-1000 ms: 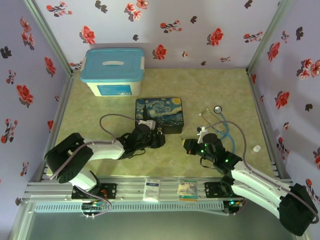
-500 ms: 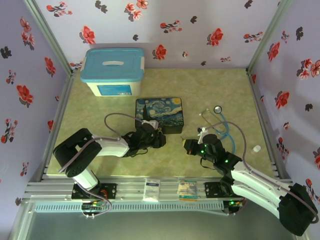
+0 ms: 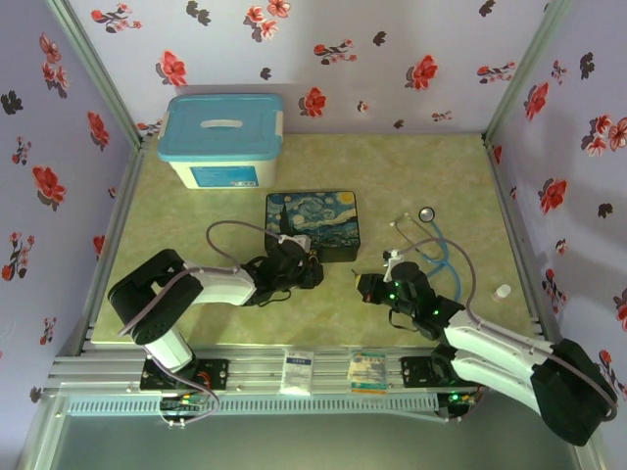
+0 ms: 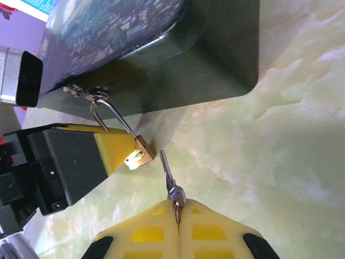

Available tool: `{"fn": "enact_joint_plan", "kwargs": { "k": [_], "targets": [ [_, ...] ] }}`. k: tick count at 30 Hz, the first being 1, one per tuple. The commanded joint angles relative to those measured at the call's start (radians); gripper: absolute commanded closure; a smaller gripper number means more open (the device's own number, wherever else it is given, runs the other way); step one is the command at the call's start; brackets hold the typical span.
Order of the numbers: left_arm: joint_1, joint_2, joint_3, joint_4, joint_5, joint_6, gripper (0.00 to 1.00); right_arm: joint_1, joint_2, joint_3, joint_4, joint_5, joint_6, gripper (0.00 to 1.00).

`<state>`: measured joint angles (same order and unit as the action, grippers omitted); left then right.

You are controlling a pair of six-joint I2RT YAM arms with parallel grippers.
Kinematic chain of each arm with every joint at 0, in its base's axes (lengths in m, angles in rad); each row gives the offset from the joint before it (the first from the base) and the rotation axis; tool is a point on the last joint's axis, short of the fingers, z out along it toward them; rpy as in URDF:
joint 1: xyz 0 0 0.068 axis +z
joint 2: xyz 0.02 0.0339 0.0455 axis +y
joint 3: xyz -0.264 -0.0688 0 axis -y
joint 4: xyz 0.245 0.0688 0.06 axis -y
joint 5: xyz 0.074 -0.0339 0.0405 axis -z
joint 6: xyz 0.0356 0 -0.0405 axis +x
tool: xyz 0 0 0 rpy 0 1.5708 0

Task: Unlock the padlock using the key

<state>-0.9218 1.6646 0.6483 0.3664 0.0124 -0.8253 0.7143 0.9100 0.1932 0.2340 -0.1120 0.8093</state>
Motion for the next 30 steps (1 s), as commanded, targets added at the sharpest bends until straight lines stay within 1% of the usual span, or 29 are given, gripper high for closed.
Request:
{"fn": "enact_joint_plan", "kwargs": {
  "k": [1, 3, 8, 14, 16, 20, 22, 25, 30],
  "targets": [
    [-0.015, 0.031, 0.025, -0.014, -0.035, -0.022, 0.73, 0.005, 0.032, -0.001, 0.085, -0.015, 0.021, 1.00],
    [-0.018, 0.034, 0.029, -0.012, -0.039, -0.024, 0.73, 0.007, 0.045, 0.002, 0.095, -0.015, 0.023, 1.00],
    [-0.018, 0.021, 0.032, -0.037, -0.076, -0.052, 0.78, 0.008, 0.059, 0.002, 0.103, -0.015, 0.027, 1.00],
    [-0.024, 0.015, 0.026, -0.026, -0.083, -0.104, 0.83, 0.017, 0.104, 0.005, 0.138, -0.028, 0.065, 1.00],
    [-0.028, 0.010, 0.022, -0.018, -0.085, -0.113, 0.86, 0.026, 0.143, 0.004, 0.180, -0.041, 0.097, 1.00],
    [-0.028, -0.013, 0.019, -0.015, -0.086, -0.143, 0.89, 0.032, 0.226, -0.004, 0.273, -0.092, 0.190, 1.00],
    [-0.028, -0.027, 0.015, 0.005, -0.086, -0.169, 0.91, 0.033, 0.270, -0.023, 0.369, -0.132, 0.247, 1.00],
    [-0.028, -0.047, 0.011, 0.034, -0.081, -0.200, 0.92, 0.033, 0.322, -0.067, 0.523, -0.156, 0.329, 1.00],
    [-0.028, -0.072, 0.013, 0.053, -0.069, -0.226, 0.98, 0.032, 0.377, -0.050, 0.542, -0.206, 0.312, 1.00]
  ]
}}
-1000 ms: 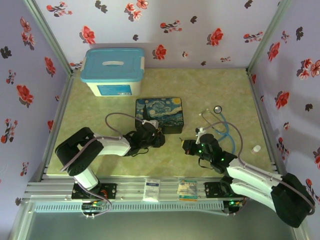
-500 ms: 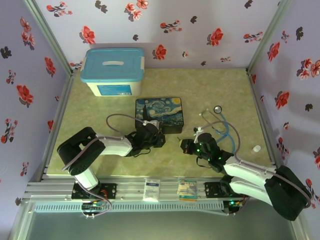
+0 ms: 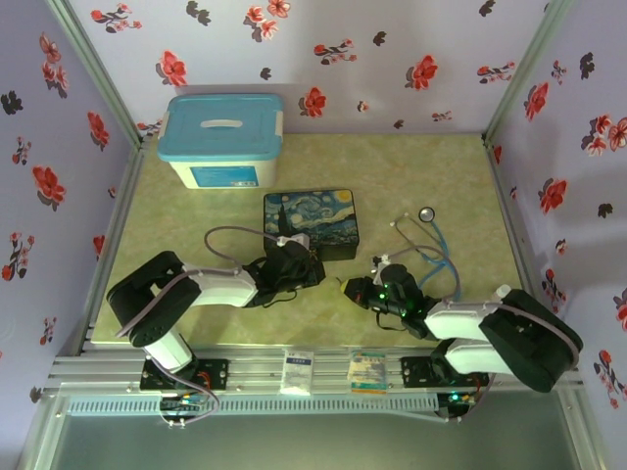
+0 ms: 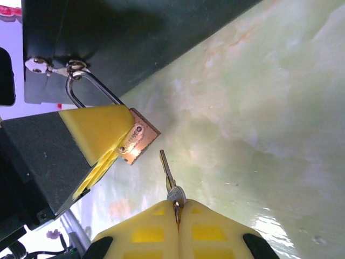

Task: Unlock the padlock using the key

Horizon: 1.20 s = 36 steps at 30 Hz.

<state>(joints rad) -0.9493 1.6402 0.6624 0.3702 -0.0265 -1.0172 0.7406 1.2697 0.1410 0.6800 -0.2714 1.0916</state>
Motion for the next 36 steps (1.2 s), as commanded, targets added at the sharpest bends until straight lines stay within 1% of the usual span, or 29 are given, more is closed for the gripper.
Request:
{"fn": "enact_joint_plan", "kwargs": {
  "k": [1, 3, 8, 12, 16, 19, 25, 31, 36],
  "targets": [
    [0.000, -0.053, -0.002, 0.056, -0.029, -0.039, 0.98, 0.006, 0.028, 0.000, 0.114, -0.058, 0.026, 1.00],
    [0.003, -0.063, -0.005, 0.066, -0.028, -0.050, 1.00, 0.006, 0.047, -0.008, 0.178, -0.084, 0.031, 1.00],
    [0.007, -0.069, -0.018, 0.108, -0.026, -0.084, 1.00, -0.013, 0.129, -0.033, 0.336, -0.146, 0.051, 1.00],
    [0.010, -0.072, -0.037, 0.158, -0.024, -0.123, 1.00, -0.017, 0.237, -0.040, 0.520, -0.192, 0.101, 1.00],
    [0.016, -0.075, -0.055, 0.199, -0.024, -0.148, 1.00, -0.027, 0.378, -0.047, 0.705, -0.193, 0.156, 1.00],
    [0.022, -0.088, -0.069, 0.216, -0.024, -0.162, 1.00, -0.030, 0.421, -0.030, 0.705, -0.205, 0.168, 1.00],
    [0.032, -0.114, -0.080, 0.220, -0.027, -0.171, 1.00, -0.050, 0.422, -0.044, 0.704, -0.193, 0.171, 1.00],
    [0.041, -0.121, -0.108, 0.280, -0.025, -0.214, 1.00, -0.052, 0.383, -0.020, 0.705, -0.200, 0.187, 1.00],
    [0.043, -0.114, -0.116, 0.302, -0.021, -0.227, 1.00, -0.056, 0.396, -0.003, 0.705, -0.195, 0.201, 1.00]
  ]
}}
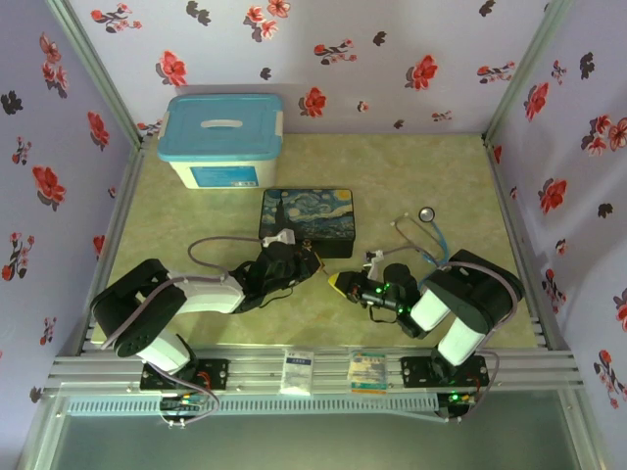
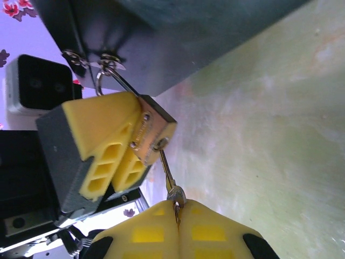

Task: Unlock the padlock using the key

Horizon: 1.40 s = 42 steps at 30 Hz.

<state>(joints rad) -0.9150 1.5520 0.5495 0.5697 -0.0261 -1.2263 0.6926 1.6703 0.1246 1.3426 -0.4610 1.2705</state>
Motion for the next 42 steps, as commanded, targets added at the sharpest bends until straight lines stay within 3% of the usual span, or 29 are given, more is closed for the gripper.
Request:
{"fn": "enact_joint_plan", "kwargs": {
  "k": [1, 20, 42],
  "targets": [
    [0.010, -0.024, -0.002, 0.109, -0.019, -0.024, 1.00, -0.008, -0.007, 0.013, 0.043, -0.002, 0.025, 1.00],
    [0.013, -0.005, -0.060, 0.256, -0.018, -0.091, 1.00, -0.021, 0.012, 0.027, 0.043, -0.001, 0.027, 1.00],
    [0.010, 0.030, -0.063, 0.300, -0.001, -0.106, 1.00, -0.034, -0.009, 0.052, 0.042, -0.022, 0.009, 1.00]
  ]
}}
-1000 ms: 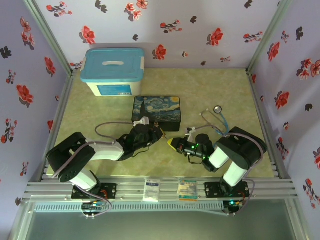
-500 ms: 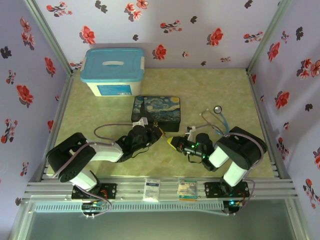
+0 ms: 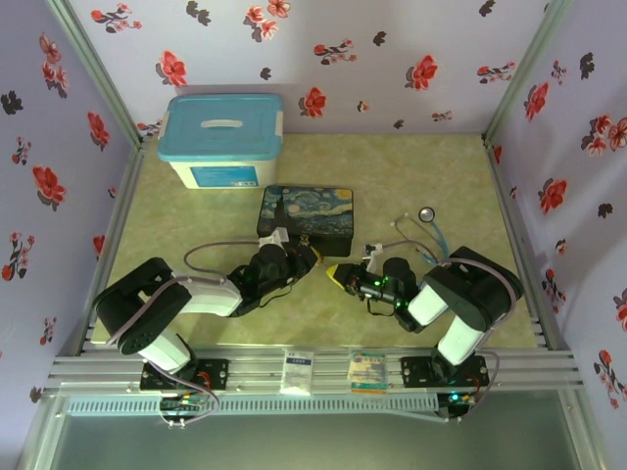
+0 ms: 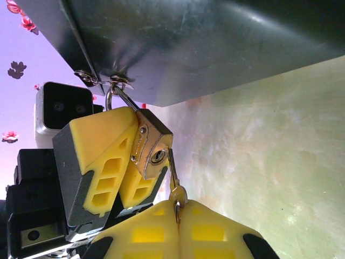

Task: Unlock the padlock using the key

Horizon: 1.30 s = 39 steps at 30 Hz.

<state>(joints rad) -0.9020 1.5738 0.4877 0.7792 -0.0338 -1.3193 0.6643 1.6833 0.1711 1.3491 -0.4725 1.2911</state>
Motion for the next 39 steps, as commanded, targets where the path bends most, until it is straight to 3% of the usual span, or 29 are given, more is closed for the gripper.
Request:
{"fn": "enact_joint_plan", "kwargs": {
  "k": [1, 39],
  "targets": [
    [-0.003, 0.009, -0.003, 0.094, 0.006, -0.014, 1.00, -0.006, -0.024, 0.004, 0.036, -0.014, -0.014, 1.00],
    [-0.051, 0.023, 0.026, 0.099, 0.033, -0.005, 1.00, -0.080, 0.028, 0.069, 0.036, -0.071, 0.024, 1.00]
  ]
}}
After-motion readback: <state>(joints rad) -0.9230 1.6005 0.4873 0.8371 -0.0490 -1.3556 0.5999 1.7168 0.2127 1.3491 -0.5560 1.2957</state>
